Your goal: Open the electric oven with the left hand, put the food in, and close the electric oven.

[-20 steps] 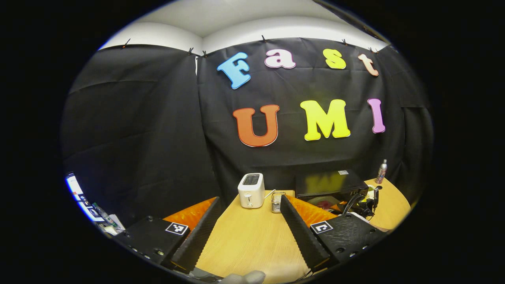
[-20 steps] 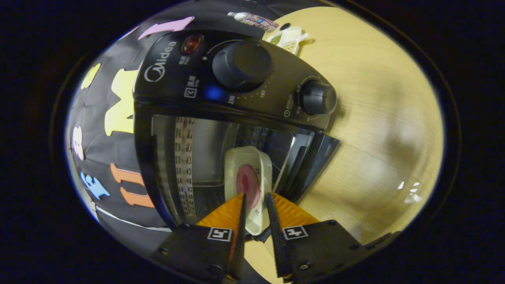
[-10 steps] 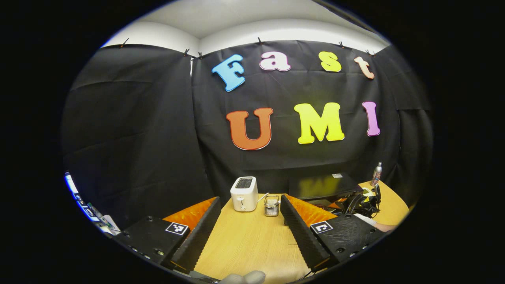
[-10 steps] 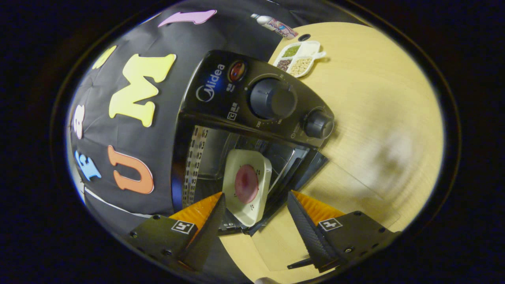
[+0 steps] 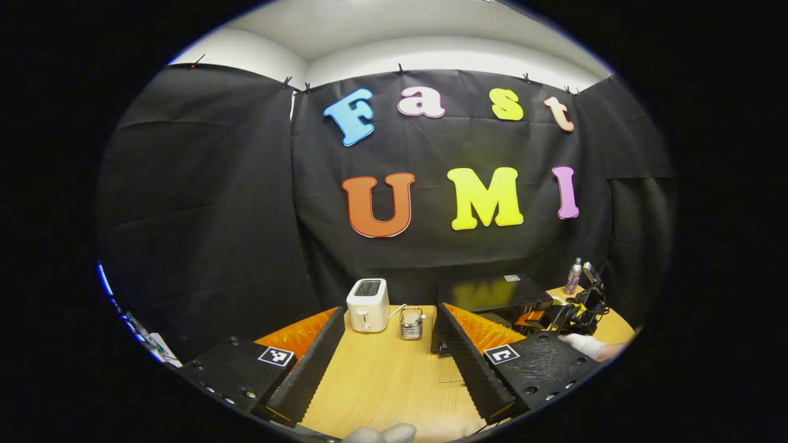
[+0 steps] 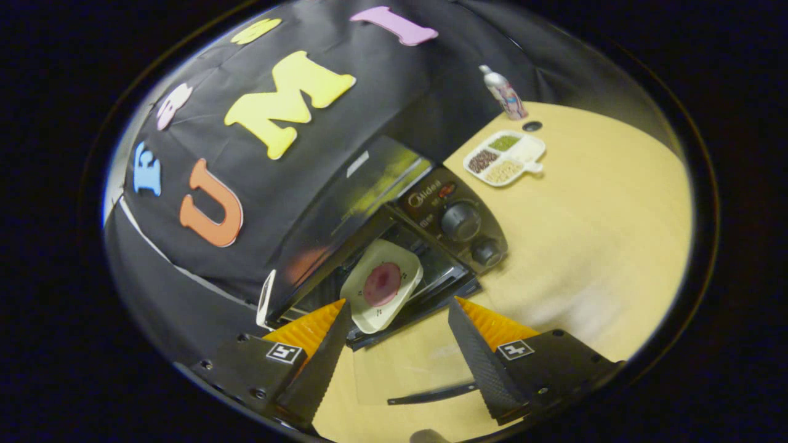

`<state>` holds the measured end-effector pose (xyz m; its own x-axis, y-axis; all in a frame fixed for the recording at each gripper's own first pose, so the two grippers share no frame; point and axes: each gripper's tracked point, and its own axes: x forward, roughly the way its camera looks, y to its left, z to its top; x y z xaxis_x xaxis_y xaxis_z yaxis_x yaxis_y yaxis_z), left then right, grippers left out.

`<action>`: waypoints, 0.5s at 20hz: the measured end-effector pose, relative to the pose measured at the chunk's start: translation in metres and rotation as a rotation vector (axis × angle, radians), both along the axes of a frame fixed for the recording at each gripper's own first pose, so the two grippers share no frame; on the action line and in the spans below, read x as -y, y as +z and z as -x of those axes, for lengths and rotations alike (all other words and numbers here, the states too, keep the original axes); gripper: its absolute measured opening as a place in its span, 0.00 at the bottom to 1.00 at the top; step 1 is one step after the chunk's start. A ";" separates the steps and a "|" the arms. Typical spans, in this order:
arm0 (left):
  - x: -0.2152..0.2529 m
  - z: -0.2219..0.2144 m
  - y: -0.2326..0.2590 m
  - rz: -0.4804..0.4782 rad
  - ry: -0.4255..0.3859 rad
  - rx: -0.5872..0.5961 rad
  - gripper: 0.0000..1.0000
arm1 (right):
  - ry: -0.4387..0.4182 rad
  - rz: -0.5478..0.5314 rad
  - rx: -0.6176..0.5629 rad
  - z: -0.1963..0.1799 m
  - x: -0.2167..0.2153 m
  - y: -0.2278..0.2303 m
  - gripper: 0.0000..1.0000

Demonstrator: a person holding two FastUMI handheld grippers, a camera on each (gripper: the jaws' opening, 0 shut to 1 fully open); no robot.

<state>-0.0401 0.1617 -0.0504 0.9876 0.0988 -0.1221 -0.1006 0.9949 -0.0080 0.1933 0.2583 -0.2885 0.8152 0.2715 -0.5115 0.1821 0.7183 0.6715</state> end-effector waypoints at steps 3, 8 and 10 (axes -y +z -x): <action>0.005 0.002 -0.004 0.001 -0.027 0.010 0.96 | 0.002 0.101 0.052 0.018 0.027 0.020 0.94; 0.027 -0.004 -0.018 -0.007 -0.067 0.012 0.96 | 0.017 0.296 0.122 0.056 0.086 0.044 0.94; 0.041 -0.008 -0.027 -0.012 -0.087 0.006 0.96 | 0.023 0.386 0.140 0.072 0.111 0.051 0.94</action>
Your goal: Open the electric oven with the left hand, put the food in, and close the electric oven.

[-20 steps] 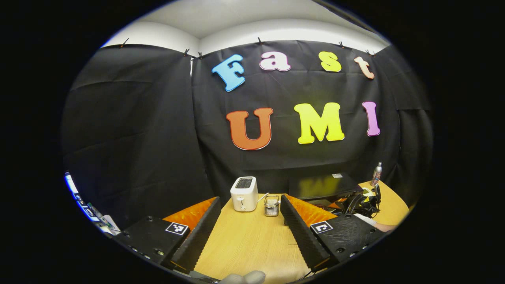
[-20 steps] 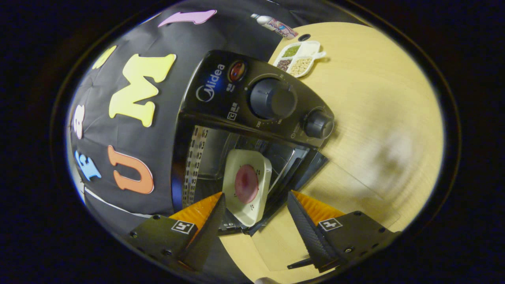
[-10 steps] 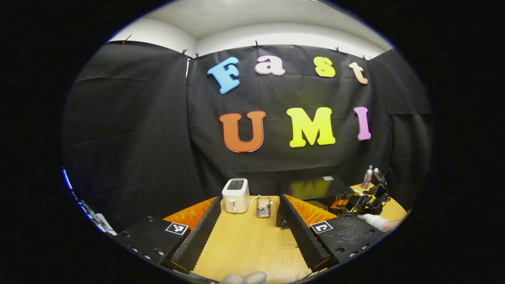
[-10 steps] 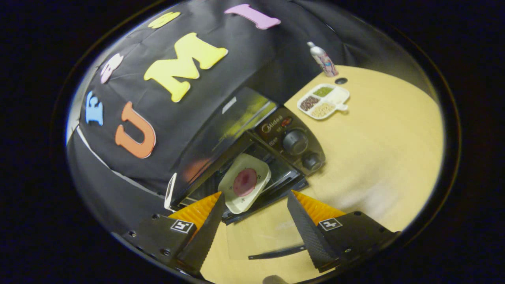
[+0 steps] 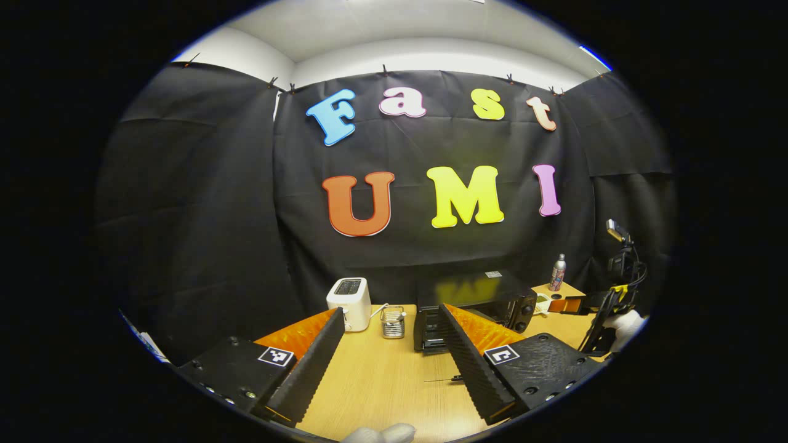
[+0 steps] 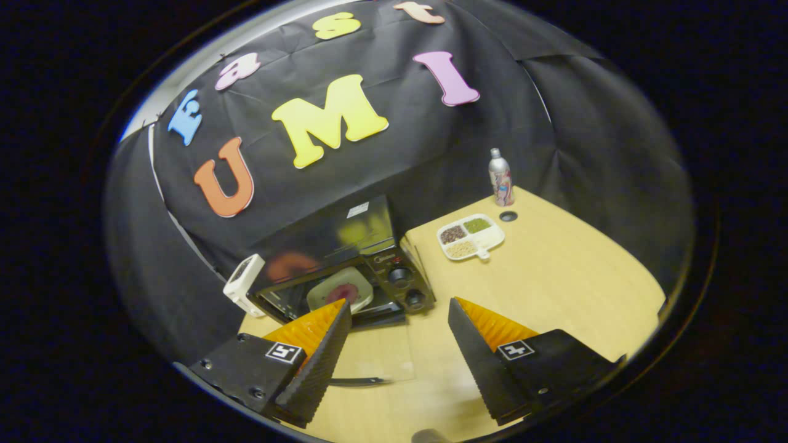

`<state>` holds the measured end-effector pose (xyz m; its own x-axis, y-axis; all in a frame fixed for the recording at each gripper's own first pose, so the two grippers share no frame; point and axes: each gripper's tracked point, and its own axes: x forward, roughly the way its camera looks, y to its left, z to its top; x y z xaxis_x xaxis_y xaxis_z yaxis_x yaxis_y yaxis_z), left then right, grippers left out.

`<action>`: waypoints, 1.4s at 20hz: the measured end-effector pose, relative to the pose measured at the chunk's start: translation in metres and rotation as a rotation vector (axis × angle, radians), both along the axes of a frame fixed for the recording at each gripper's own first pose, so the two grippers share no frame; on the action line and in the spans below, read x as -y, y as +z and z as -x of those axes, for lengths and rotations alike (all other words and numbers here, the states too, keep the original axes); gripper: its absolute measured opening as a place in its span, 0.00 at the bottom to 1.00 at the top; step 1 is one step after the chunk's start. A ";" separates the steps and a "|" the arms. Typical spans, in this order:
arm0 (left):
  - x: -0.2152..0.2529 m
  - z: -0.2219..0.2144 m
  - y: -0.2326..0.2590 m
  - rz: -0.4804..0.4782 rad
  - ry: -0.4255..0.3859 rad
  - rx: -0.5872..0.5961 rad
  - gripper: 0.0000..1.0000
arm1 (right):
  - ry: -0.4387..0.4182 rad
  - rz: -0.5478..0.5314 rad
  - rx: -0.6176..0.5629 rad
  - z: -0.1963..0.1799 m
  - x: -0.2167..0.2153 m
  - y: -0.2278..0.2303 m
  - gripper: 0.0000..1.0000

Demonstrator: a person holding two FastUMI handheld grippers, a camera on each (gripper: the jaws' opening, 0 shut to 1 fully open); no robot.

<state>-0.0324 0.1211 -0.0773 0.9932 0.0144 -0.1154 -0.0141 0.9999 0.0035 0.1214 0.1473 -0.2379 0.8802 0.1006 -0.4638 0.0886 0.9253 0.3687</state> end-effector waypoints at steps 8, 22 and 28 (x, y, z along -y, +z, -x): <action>0.072 -0.023 -0.071 0.028 -0.026 -0.095 0.97 | 0.081 0.293 0.095 0.037 0.080 0.041 0.96; 0.176 -0.038 -0.265 0.060 -0.122 -0.386 0.97 | 0.099 0.293 0.099 0.049 0.151 0.071 0.96; 0.193 -0.055 -0.317 0.069 -0.129 -0.473 0.97 | 0.046 0.304 0.075 0.061 0.176 0.072 0.96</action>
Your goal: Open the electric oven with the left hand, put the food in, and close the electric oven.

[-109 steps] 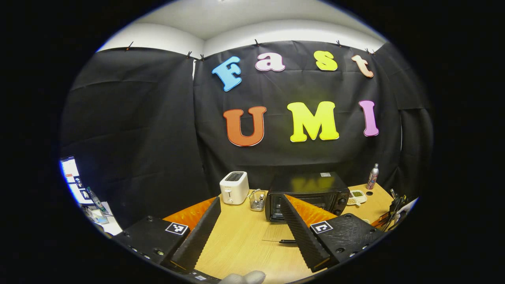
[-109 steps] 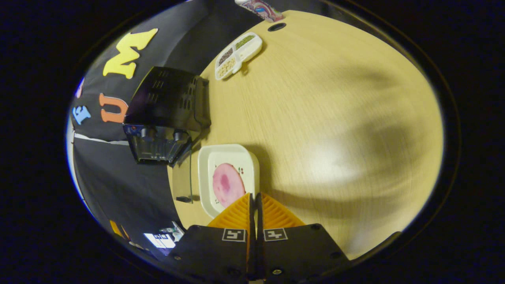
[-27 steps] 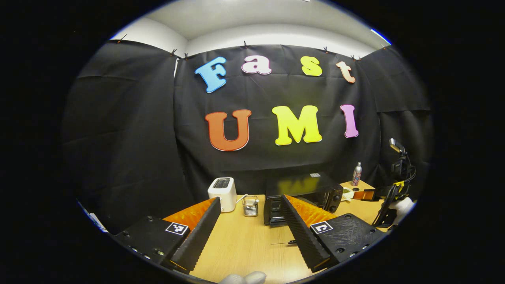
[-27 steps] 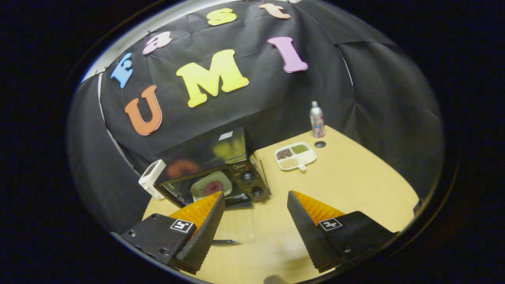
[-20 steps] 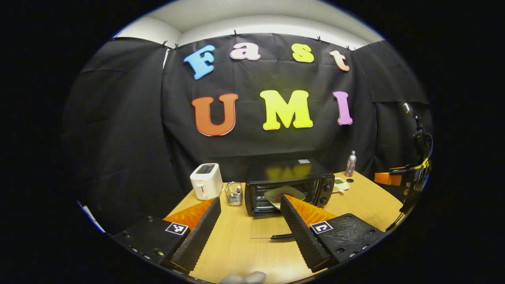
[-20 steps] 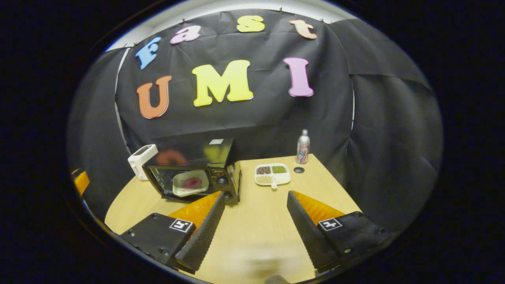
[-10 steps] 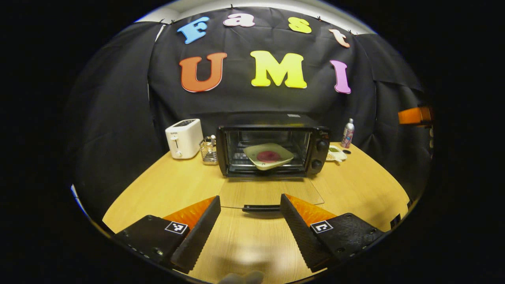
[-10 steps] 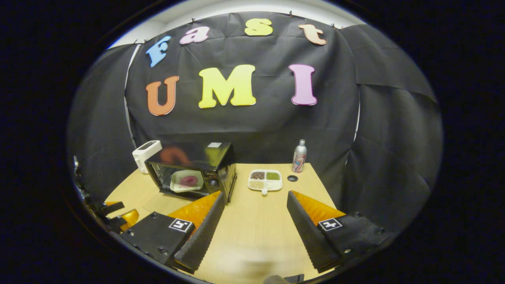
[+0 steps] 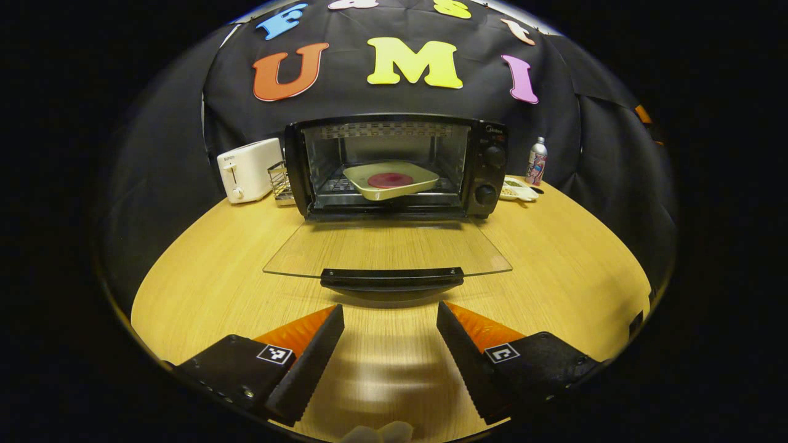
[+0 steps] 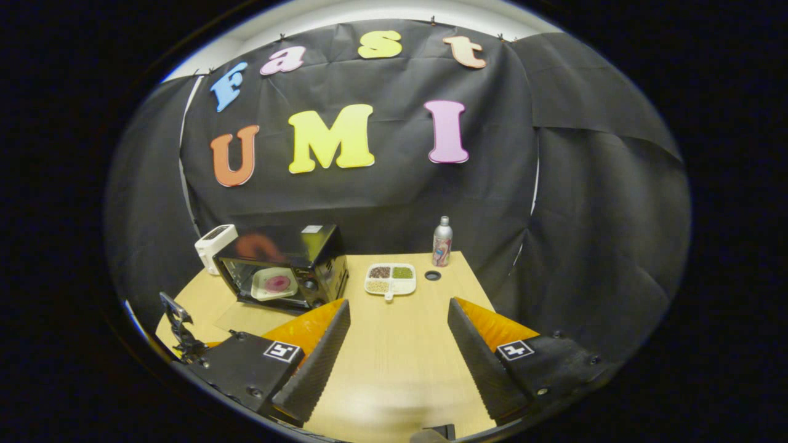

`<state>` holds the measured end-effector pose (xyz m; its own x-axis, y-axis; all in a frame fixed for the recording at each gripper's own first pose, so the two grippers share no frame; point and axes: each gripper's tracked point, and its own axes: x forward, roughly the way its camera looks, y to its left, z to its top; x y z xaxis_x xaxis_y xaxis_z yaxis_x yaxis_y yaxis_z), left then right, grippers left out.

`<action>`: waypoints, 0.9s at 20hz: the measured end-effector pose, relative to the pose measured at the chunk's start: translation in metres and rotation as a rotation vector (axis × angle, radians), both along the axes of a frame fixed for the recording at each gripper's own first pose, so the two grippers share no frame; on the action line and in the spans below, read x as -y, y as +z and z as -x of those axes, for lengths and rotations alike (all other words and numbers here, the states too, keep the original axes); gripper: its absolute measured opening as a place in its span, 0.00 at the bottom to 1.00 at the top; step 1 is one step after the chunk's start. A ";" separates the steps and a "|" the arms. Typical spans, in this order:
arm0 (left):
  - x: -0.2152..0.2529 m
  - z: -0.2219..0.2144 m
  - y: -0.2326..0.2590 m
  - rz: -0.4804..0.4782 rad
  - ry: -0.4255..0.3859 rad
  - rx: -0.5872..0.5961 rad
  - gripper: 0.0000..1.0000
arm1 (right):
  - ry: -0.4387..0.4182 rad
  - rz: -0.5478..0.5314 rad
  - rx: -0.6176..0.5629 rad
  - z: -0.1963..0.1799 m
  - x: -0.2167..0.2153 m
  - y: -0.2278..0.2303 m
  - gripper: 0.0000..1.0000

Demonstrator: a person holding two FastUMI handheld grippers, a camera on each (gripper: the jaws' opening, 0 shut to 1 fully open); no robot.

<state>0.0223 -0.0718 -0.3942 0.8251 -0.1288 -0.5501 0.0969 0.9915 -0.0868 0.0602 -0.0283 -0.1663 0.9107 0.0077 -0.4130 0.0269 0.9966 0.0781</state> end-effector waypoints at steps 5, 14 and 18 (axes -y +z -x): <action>0.004 -0.017 -0.015 -0.011 -0.015 -0.029 0.97 | -0.023 0.014 -0.010 0.003 0.007 -0.001 0.96; 0.002 -0.030 -0.027 -0.019 -0.025 -0.049 0.97 | -0.027 0.026 -0.022 -0.003 0.003 -0.002 0.96; 0.003 -0.032 -0.024 -0.032 -0.034 -0.053 0.97 | -0.030 0.022 -0.023 -0.005 0.002 -0.004 0.96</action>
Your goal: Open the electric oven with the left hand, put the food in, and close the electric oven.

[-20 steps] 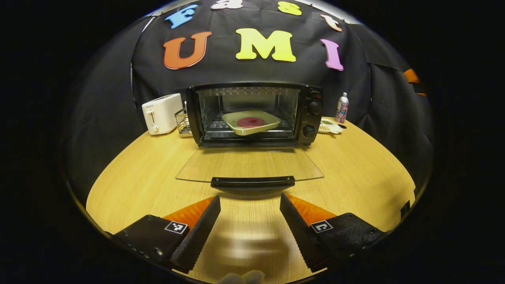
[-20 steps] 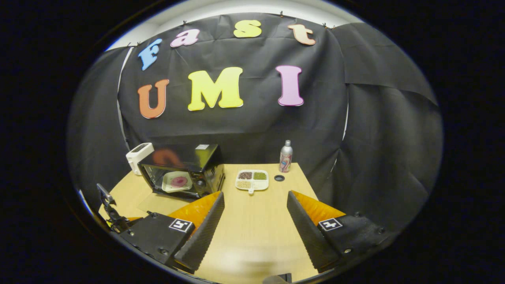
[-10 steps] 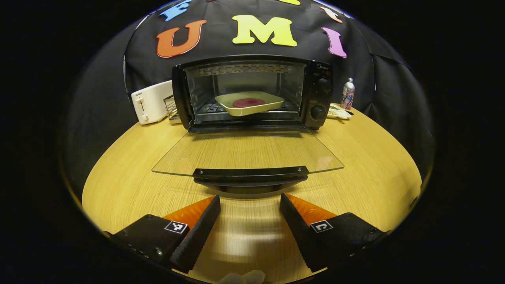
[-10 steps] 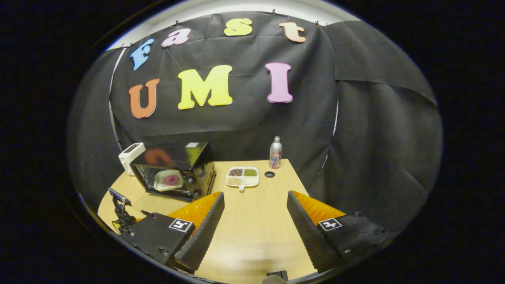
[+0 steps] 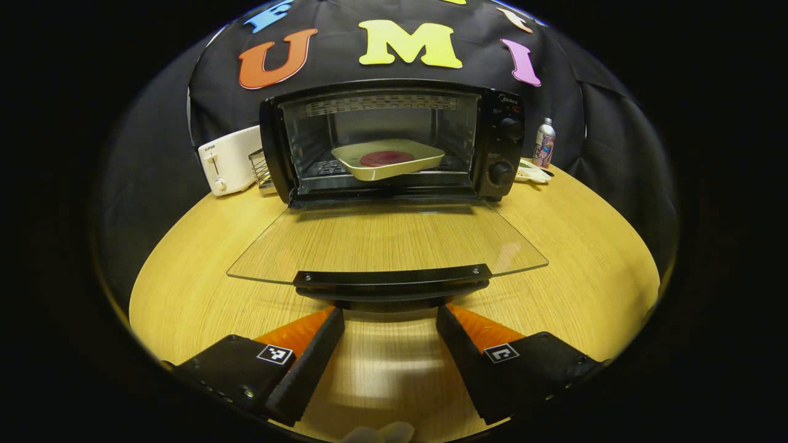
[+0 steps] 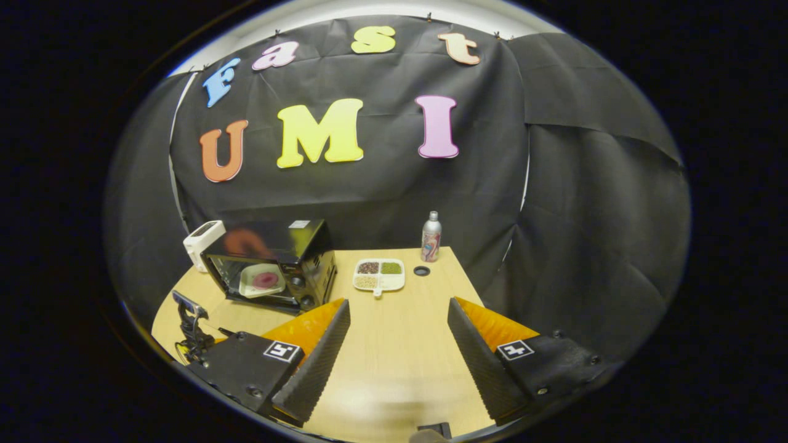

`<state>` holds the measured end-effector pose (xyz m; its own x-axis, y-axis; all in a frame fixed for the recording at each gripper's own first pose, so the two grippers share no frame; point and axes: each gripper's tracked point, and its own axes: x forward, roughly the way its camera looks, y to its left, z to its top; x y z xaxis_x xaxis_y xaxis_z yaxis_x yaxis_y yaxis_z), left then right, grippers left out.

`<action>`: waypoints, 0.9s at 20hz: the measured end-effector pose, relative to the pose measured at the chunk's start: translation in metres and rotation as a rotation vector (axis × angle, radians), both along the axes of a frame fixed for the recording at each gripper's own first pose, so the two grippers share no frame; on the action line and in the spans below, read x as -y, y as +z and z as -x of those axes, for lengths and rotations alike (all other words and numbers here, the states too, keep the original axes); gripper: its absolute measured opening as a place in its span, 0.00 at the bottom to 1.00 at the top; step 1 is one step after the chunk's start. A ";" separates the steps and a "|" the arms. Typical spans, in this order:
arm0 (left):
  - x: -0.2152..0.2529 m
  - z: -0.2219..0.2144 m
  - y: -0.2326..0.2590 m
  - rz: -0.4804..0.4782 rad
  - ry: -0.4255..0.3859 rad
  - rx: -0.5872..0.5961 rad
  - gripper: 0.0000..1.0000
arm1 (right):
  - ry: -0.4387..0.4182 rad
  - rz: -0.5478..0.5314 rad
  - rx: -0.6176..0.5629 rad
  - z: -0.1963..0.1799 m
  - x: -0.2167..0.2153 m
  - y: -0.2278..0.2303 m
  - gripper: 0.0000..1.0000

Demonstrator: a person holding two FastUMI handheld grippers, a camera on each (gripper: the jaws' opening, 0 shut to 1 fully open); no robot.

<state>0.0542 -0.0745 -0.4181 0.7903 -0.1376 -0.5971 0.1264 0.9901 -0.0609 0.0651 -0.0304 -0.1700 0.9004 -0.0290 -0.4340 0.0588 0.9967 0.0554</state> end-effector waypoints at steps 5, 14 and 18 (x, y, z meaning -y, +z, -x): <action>-0.003 -0.007 0.020 0.002 0.002 0.023 0.97 | -0.001 -0.019 -0.008 -0.002 -0.001 -0.003 0.96; -0.007 -0.039 0.079 -0.019 -0.005 0.097 0.97 | 0.002 -0.096 -0.016 -0.006 -0.010 -0.014 0.96; -0.012 -0.055 0.101 -0.024 0.006 0.130 0.97 | -0.006 -0.115 -0.021 -0.006 -0.009 -0.019 0.96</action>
<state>0.1096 -0.0624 -0.3175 0.8618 -0.1198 -0.4929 0.1261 0.9918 -0.0205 0.0710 -0.0217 -0.1888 0.8911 0.0172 -0.4535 0.0667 0.9835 0.1684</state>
